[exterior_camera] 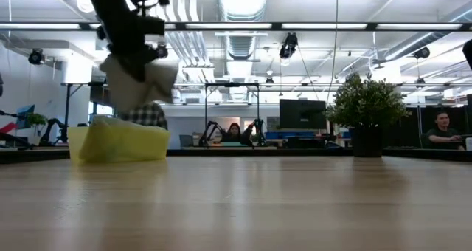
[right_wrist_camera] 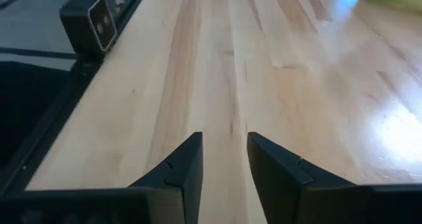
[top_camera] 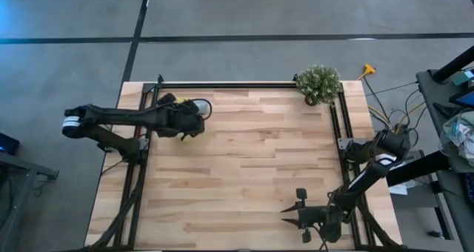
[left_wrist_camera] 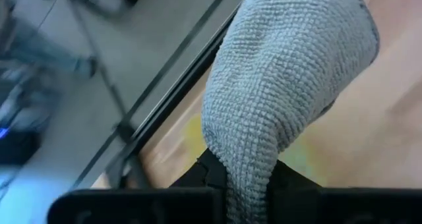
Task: Roll microfiber towels into tight, uniform cylinder then place into a basket
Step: Put the rolled gray towel into the yellow bin
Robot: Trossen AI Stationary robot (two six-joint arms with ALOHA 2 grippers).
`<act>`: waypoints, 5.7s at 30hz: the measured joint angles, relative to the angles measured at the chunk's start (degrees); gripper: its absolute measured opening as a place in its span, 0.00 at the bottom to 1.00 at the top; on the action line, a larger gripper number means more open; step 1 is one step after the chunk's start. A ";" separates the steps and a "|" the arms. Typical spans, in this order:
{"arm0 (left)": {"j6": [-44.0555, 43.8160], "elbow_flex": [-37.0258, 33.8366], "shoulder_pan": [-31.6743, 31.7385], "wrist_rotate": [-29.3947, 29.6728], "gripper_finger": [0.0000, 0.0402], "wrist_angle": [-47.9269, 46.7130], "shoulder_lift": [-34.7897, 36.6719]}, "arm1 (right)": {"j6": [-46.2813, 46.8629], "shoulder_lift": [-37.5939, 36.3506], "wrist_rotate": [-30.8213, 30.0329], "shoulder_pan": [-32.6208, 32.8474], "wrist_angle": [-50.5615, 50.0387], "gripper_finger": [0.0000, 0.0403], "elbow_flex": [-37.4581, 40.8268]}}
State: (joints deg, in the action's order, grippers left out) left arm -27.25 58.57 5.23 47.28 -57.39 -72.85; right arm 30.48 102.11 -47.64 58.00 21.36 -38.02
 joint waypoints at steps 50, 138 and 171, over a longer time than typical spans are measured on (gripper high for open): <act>-10.92 -16.92 13.80 -30.81 0.04 20.04 -6.58 | 2.69 0.55 0.04 1.51 0.49 0.25 -0.02; -16.86 -15.71 13.72 -24.77 0.37 20.71 2.26 | 2.56 0.55 0.02 1.49 1.49 0.25 0.04; -12.43 -20.46 13.41 -21.79 0.38 25.40 -4.03 | 2.56 0.55 0.01 1.36 1.66 0.25 0.11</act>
State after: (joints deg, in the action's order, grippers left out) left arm -39.68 38.10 18.63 25.49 -31.99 -76.88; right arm 33.04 102.65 -47.62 59.35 23.03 -37.91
